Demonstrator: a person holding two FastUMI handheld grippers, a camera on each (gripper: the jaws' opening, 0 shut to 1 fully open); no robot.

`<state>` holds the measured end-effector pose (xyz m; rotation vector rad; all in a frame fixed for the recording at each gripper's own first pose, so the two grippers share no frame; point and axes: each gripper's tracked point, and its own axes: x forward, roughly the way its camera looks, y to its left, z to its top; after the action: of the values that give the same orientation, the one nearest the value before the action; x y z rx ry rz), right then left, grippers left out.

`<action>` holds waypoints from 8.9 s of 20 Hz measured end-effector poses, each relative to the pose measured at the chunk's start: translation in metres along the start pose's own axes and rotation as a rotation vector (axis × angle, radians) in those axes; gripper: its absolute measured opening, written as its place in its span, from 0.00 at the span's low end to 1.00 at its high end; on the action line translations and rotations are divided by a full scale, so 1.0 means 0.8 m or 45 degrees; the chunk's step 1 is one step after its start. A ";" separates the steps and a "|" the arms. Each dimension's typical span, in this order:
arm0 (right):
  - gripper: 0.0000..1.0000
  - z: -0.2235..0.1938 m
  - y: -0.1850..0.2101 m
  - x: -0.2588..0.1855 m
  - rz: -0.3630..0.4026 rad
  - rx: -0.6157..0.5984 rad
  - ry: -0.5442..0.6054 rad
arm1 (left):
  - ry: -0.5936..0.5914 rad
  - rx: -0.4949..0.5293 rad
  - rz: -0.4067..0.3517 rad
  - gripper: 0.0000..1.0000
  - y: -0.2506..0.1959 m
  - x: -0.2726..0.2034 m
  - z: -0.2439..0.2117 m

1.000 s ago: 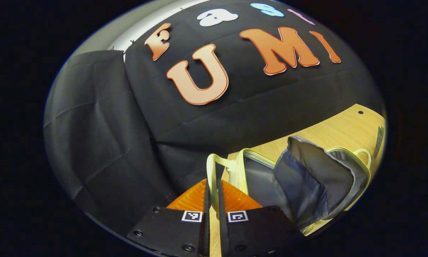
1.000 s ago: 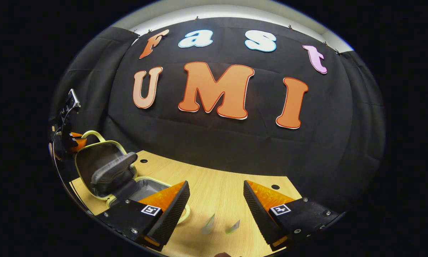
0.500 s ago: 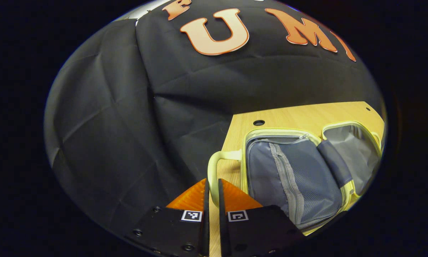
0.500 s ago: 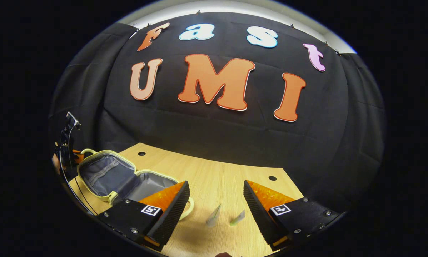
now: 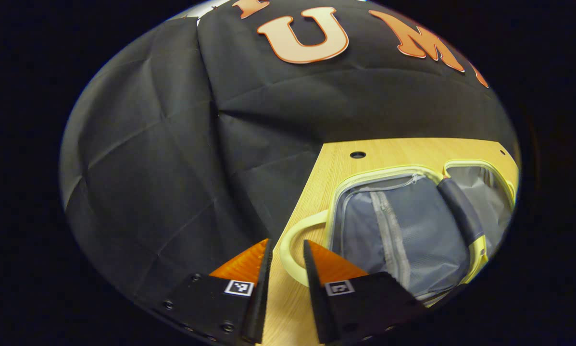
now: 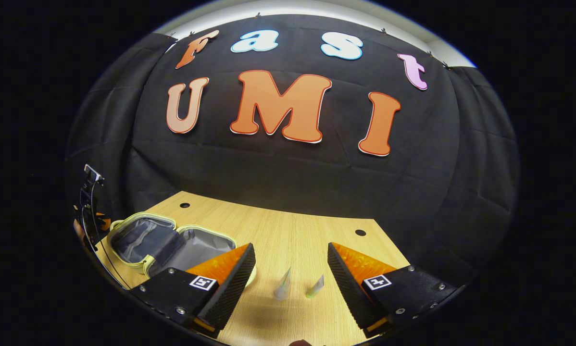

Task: First open the suitcase, pack the skin care products into it, and then close the suitcase.

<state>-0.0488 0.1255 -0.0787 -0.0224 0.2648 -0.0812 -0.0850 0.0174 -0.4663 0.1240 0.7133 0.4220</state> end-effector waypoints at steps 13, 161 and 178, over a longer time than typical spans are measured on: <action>0.96 -0.019 -0.054 0.012 0.197 0.002 -0.043 | -0.356 -0.007 -0.136 1.00 -0.191 -0.206 0.154; 0.71 -0.175 0.230 0.125 0.453 0.194 0.724 | 0.235 -0.603 -0.242 0.87 0.028 -0.084 0.069; 0.89 -0.066 0.108 0.077 0.282 0.154 0.454 | 0.443 -1.557 -0.590 0.78 0.031 0.029 0.000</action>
<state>0.0032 0.2062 -0.1487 0.1430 0.6159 0.1212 -0.0777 0.0500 -0.4745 -1.2687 0.6907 0.3727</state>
